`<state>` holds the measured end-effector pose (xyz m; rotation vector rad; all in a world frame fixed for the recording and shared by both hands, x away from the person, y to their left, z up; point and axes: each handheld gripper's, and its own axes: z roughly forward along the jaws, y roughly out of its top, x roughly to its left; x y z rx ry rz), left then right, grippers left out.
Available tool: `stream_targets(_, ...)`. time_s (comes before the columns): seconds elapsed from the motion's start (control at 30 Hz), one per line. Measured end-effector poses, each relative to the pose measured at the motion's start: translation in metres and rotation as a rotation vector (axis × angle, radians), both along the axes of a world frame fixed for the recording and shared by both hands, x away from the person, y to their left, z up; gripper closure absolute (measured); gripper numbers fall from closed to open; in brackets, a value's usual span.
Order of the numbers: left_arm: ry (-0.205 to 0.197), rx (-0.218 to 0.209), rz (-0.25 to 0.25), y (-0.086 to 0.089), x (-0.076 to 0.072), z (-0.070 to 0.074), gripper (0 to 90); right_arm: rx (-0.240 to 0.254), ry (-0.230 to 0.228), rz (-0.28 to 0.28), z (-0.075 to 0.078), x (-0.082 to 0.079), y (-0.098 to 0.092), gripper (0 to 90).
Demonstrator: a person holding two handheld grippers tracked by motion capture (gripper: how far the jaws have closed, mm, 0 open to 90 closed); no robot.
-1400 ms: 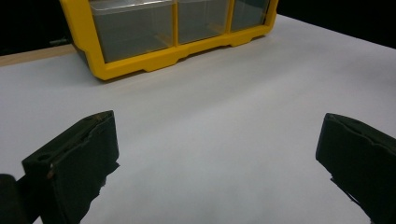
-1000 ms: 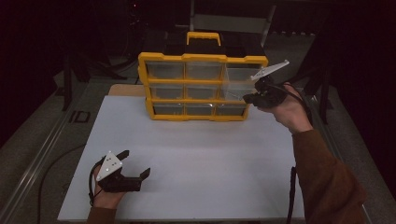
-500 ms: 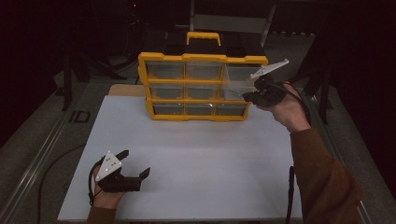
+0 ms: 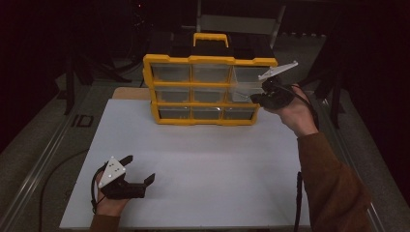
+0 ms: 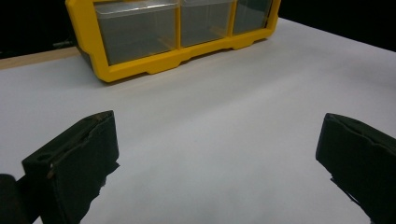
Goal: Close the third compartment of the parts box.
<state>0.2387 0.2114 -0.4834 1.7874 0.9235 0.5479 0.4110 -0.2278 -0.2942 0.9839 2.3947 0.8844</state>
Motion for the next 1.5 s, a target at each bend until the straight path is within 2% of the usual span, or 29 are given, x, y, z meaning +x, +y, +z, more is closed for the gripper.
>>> stream_targets(0.8,-0.001,-0.005,0.003,0.000,0.000,0.000,0.1,0.038,-0.020,-0.031,-0.001,0.005,0.003,89.9)
stream_targets(1.5,-0.006,-0.005,0.005,0.001,0.000,0.000,0.1,0.050,-0.025,-0.047,-0.004,0.011,0.005,89.9)
